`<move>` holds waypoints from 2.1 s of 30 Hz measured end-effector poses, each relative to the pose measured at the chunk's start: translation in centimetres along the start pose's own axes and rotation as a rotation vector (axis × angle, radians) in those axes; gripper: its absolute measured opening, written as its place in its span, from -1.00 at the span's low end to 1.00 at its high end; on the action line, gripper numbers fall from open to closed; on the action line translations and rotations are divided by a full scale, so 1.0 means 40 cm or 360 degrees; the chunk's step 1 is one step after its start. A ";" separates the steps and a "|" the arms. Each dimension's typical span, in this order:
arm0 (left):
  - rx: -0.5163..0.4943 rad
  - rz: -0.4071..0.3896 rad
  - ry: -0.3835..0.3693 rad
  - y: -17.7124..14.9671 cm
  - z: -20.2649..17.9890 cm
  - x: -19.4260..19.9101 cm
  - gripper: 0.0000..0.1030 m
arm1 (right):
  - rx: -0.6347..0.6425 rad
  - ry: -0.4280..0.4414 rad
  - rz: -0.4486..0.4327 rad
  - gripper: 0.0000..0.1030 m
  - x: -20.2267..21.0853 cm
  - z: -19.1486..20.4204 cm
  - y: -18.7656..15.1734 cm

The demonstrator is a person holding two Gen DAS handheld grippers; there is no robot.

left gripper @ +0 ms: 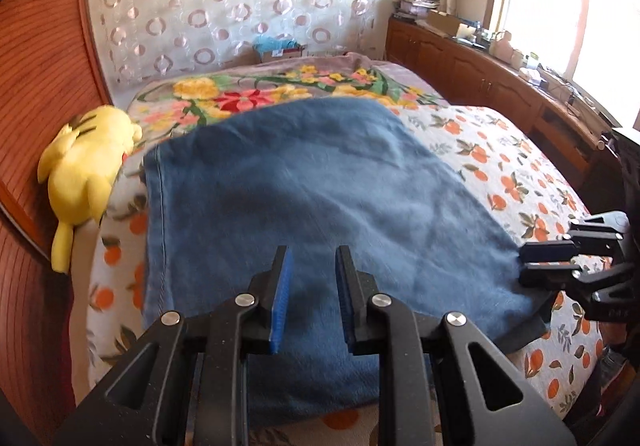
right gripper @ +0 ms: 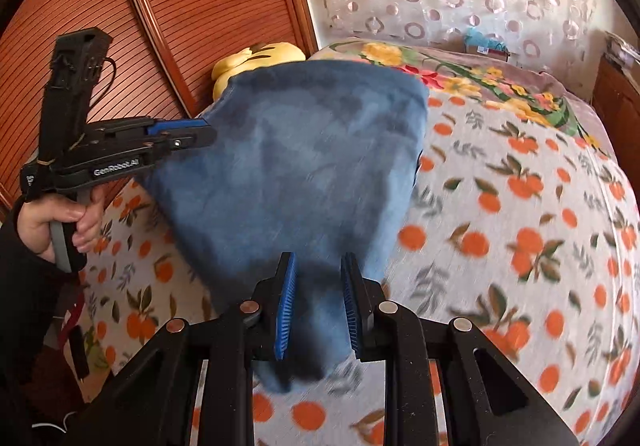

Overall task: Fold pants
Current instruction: 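Smooth the folded jeans flat with both grippers, then grasp the edge of the folded blue jeans with the right gripper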

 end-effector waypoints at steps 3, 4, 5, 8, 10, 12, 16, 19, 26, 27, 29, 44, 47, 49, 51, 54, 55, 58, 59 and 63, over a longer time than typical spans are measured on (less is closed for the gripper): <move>0.0026 0.0023 0.0012 -0.015 -0.001 -0.019 -0.55 | -0.0012 -0.0019 0.0002 -0.54 -0.007 -0.002 -0.009; 0.0025 0.0024 0.0023 -0.019 -0.002 -0.024 -0.54 | -0.0016 -0.0019 0.0003 -0.54 -0.014 0.000 -0.008; 0.0022 0.0022 0.0031 -0.022 -0.003 -0.027 -0.52 | -0.0019 -0.0017 0.0006 -0.54 -0.016 0.000 -0.010; 0.0005 0.0024 0.0030 -0.028 -0.007 -0.041 -0.35 | -0.0023 -0.0014 0.0014 -0.54 -0.021 -0.003 -0.016; -0.0003 0.0027 -0.0002 -0.031 -0.014 -0.047 -0.13 | -0.0029 -0.0017 0.0008 -0.53 -0.023 0.001 -0.018; -0.0025 0.0029 -0.0017 -0.034 -0.024 -0.049 0.06 | -0.0041 -0.0018 -0.0001 -0.52 -0.019 0.002 -0.021; -0.0069 0.0025 0.0006 -0.032 -0.046 -0.042 0.52 | -0.0085 -0.0003 -0.0017 -0.49 -0.016 -0.009 -0.021; -0.0068 0.0008 0.0012 -0.032 -0.052 -0.026 0.57 | -0.0113 -0.0005 -0.0032 -0.46 -0.004 -0.018 -0.029; -0.0028 -0.0086 0.0023 -0.028 -0.049 0.038 0.61 | -0.0183 -0.0014 -0.0060 -0.27 0.029 -0.043 -0.056; -0.0021 -0.0102 0.0022 -0.027 -0.050 0.046 0.63 | -0.0191 -0.0010 -0.0061 -0.27 0.032 -0.044 -0.061; -0.0011 -0.0125 0.0016 -0.024 -0.054 0.060 0.68 | -0.0198 -0.0011 -0.0056 -0.26 0.036 -0.042 -0.069; -0.0026 -0.0139 0.0025 -0.032 -0.083 0.075 0.69 | -0.0304 0.0032 -0.0003 -0.26 0.033 -0.049 -0.102; -0.0011 -0.0169 0.0027 -0.032 -0.087 0.083 0.69 | -0.0319 0.0045 0.0009 -0.26 0.033 -0.047 -0.107; -0.0011 -0.0178 0.0032 -0.031 -0.089 0.087 0.69 | -0.0318 0.0053 0.0015 -0.26 0.033 -0.043 -0.113; -0.0018 -0.0177 0.0022 -0.028 -0.095 0.086 0.69 | -0.0323 0.0058 0.0021 -0.26 0.034 -0.040 -0.115; -0.0042 -0.0179 0.0013 -0.022 -0.109 0.087 0.69 | -0.0316 0.0096 0.0032 -0.26 0.032 -0.031 -0.117; -0.0054 -0.0180 0.0006 -0.016 -0.116 0.087 0.69 | -0.0302 0.0113 0.0036 -0.26 0.030 -0.023 -0.118; -0.0090 -0.0180 -0.0020 0.010 -0.141 0.086 0.69 | -0.0279 0.0111 0.0050 -0.26 0.019 -0.011 -0.123; -0.0111 -0.0179 -0.0031 0.024 -0.152 0.083 0.69 | -0.0278 0.0104 0.0047 -0.26 0.017 -0.009 -0.124; -0.0167 -0.0164 -0.0065 0.072 -0.181 0.073 0.69 | -0.0312 0.0137 0.0024 -0.26 0.018 -0.016 -0.121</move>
Point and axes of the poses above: each gripper's, at about its wrist camera, not at the fingertips, and x roughly against the way its jaws point, z to its left, y to its top, the point moved 7 cm from there along -x, roughly the way its jaws point, and after that the axes turned 11 degrees about z, right-handed, at the moved point
